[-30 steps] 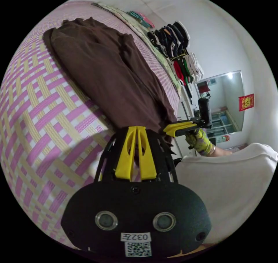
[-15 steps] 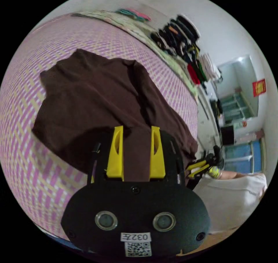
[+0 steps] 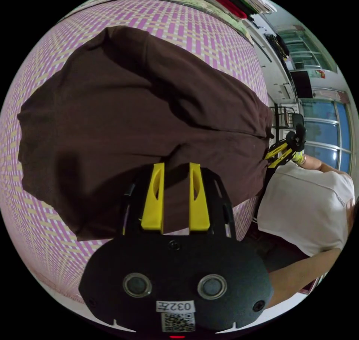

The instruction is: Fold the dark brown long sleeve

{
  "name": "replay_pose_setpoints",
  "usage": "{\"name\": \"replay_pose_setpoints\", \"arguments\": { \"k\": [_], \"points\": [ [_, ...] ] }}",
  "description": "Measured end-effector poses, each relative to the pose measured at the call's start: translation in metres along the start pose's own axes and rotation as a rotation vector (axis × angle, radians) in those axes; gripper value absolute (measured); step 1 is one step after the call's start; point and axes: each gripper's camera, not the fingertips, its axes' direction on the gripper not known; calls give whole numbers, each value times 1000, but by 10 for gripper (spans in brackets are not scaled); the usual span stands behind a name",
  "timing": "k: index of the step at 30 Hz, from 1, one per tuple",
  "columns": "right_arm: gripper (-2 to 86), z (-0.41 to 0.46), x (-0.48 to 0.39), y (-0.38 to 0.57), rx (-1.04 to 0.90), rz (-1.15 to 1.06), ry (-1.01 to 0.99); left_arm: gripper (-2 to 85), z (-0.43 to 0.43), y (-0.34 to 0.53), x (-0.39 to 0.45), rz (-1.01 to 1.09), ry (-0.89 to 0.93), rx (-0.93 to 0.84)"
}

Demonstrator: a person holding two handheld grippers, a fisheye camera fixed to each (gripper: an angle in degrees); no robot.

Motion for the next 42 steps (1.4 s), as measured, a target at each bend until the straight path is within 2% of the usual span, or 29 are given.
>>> {"name": "replay_pose_setpoints", "arguments": {
  "k": [5, 9, 19, 21, 23, 25, 28, 30, 33, 35, 39, 42],
  "points": [
    [64, 11, -11, 6, -32, -15, 74, 40, 0, -15, 14, 28, -38, -12],
    [29, 10, -31, 14, -35, -59, 120, 0, -14, -4, 26, 54, -62, 49],
    [0, -21, -65, 49, 131, -65, -70, 15, -71, -5, 59, 185, -150, 108],
    [1, -23, -56, 55, 161, -17, -105, 14, -63, -18, 54, 170, -161, 90],
    [4, -16, -41, 61, 168, 50, -57, 11, -45, -31, 41, 112, -172, 65],
    [17, 0, -15, 67, 165, 146, -36, 20, -20, -40, 15, -1, -143, 35],
    [49, 0, -12, 77, 198, 173, -41, 35, -21, -26, -11, -86, -62, 111],
    [57, -11, -27, 87, 249, 156, 47, 40, -40, -9, -21, -139, -49, 249],
    [76, -26, -58, 99, 322, 95, 245, 46, -65, 13, -36, -173, 98, 511],
    [80, -24, -76, 99, 327, 14, 345, 62, -58, 7, -49, -213, 193, 522],
    [89, 3, -113, 90, 240, -127, 644, 120, -20, -16, -72, -267, 286, 419],
    [94, 19, -121, 86, 201, -160, 668, 127, -6, -13, -89, -276, 403, 469]
  ]
}}
